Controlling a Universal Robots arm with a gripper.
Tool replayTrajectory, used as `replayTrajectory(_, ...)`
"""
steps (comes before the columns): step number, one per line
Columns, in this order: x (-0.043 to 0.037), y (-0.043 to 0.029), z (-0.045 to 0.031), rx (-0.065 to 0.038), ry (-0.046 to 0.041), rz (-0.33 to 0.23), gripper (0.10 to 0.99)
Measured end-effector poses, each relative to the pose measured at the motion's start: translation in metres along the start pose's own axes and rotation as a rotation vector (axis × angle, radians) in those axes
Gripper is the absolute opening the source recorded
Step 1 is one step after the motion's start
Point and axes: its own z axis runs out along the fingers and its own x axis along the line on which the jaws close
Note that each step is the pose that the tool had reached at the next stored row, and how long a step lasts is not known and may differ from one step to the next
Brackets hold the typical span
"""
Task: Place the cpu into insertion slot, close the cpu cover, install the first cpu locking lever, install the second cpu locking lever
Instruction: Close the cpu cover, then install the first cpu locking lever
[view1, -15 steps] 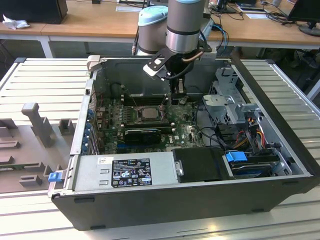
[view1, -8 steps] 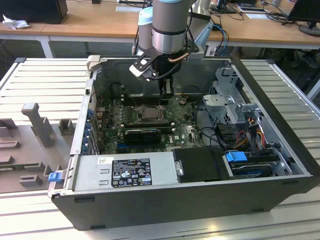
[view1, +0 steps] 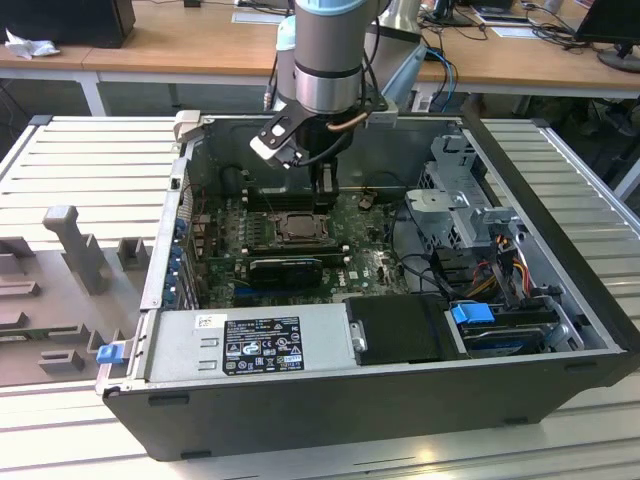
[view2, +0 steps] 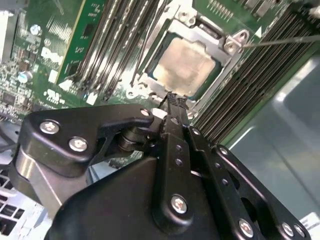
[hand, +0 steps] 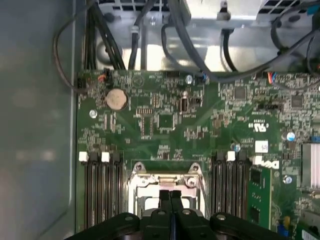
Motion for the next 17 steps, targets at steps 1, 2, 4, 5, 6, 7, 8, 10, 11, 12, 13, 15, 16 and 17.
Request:
replayTrajectory(1,0.0001,-0.0043,0.0007,0.003,0.0,-0.001,0.106)
replayTrajectory(2,0.0001,-0.0087,0.0017,0.005,0.0002,-0.009,0.106)
replayTrajectory(4,0.0001,-0.0113,0.0025,0.006,0.0004,-0.018,0.106)
replayTrajectory(5,0.0002,-0.0125,0.0025,0.006,0.0004,-0.019,0.106)
replayTrajectory(6,0.0002,-0.0134,0.0025,0.006,0.0004,-0.019,0.106)
replayTrajectory(7,0.0002,-0.0144,0.0025,0.006,0.0005,-0.019,0.106)
replayTrajectory(8,0.0002,-0.0145,0.0025,0.006,0.0006,-0.019,0.106)
replayTrajectory(10,0.0002,-0.0153,0.0025,0.006,0.0005,-0.019,0.106)
replayTrajectory(11,0.0001,-0.0161,0.0024,0.006,0.0015,-0.019,0.106)
replayTrajectory(12,0.0001,-0.0165,0.0025,0.006,0.0025,-0.019,0.106)
replayTrajectory(13,0.0002,-0.0169,0.0025,0.006,0.0033,-0.019,0.106)
replayTrajectory(15,0.0002,-0.018,0.0025,0.006,0.0046,-0.019,0.106)
replayTrajectory(16,0.0002,-0.0186,0.0025,0.006,0.005,-0.019,0.106)
replayTrajectory(17,0.0002,-0.0193,0.0025,0.006,0.0054,-0.019,0.106)
